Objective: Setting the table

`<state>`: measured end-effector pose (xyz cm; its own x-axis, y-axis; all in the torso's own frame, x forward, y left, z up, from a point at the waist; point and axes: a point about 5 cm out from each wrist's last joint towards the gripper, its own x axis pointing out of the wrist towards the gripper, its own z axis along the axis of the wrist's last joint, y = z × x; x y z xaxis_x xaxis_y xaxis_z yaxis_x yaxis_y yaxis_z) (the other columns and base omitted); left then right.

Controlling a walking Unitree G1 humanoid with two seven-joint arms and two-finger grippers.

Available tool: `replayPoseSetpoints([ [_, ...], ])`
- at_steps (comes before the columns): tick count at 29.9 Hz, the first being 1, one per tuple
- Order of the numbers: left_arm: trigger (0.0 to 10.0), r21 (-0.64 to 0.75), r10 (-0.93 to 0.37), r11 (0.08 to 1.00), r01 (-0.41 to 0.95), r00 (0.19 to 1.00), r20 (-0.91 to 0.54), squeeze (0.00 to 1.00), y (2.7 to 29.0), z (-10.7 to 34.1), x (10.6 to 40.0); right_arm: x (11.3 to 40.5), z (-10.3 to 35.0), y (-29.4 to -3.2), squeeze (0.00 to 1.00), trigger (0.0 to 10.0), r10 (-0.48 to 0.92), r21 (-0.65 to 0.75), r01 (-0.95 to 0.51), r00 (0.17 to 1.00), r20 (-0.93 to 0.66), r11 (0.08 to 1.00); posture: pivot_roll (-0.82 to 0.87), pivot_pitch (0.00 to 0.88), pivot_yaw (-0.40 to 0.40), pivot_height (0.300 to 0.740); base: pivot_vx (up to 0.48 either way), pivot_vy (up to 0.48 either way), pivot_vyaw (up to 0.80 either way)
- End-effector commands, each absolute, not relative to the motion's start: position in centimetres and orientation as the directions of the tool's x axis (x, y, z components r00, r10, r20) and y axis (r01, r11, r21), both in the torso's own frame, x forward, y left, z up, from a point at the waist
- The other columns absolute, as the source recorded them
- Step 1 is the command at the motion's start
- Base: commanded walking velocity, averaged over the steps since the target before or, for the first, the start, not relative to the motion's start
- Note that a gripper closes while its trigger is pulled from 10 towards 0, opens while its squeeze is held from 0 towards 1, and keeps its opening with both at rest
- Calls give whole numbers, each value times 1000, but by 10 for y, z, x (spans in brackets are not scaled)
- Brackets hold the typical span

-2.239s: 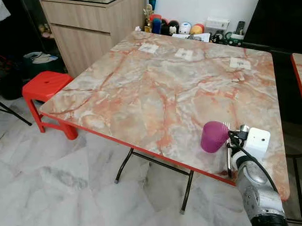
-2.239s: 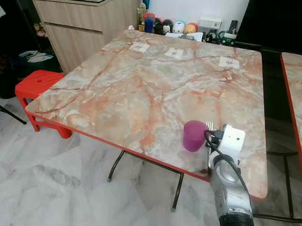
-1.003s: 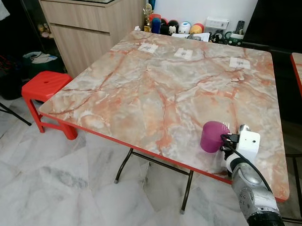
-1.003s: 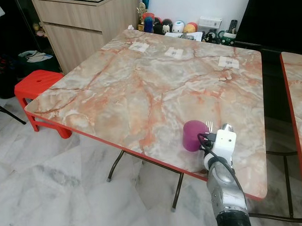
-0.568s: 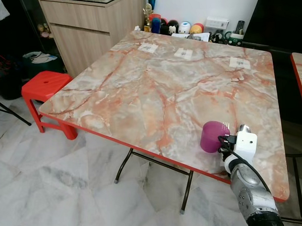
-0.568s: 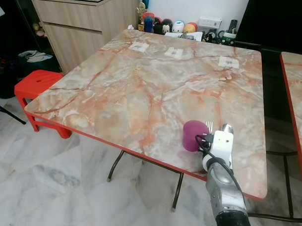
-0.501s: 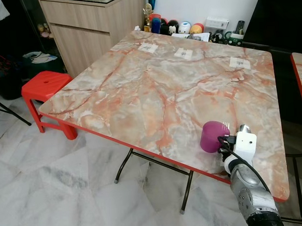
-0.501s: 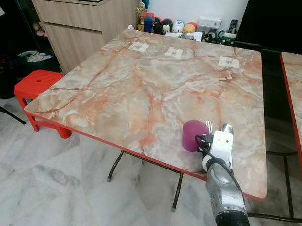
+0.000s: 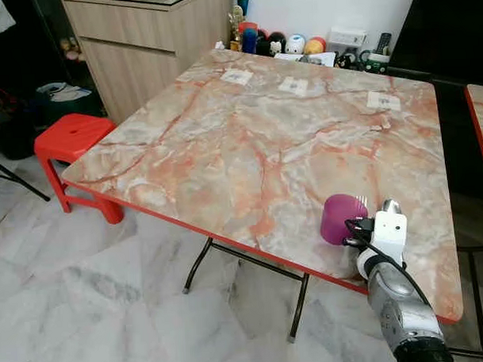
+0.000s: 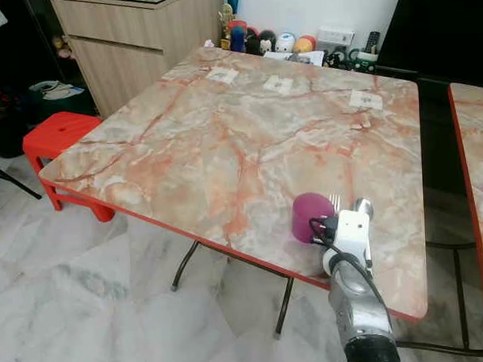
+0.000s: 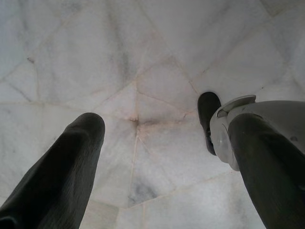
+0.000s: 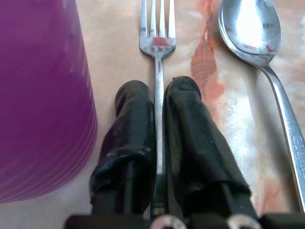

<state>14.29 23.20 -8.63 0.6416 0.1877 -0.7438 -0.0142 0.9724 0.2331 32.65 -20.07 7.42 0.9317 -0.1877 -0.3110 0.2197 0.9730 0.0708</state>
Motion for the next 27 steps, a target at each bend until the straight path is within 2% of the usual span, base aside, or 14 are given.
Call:
replayPoseSetpoints([
  [1, 10000, 225, 182, 974, -9, 619, -764, 0, 230, -90, 137, 323, 65, -204, 0, 0, -197, 52, 231, 912, -359, 972, 69, 125, -38, 740, 0, 0, 0],
  [17, 10000, 222, 179, 975, -7, 615, -768, 0, 230, -90, 135, 322, 68, -210, 0, 0, -252, 59, 286, 910, -330, 956, 72, 126, -36, 740, 0, 0, 0],
  [27, 10000, 220, 175, 976, -3, 615, -769, 0, 228, -91, 135, 323, 95, -211, 0, 0, -287, 122, 303, 948, -135, 945, 64, 124, -37, 740, 0, 0, 0],
])
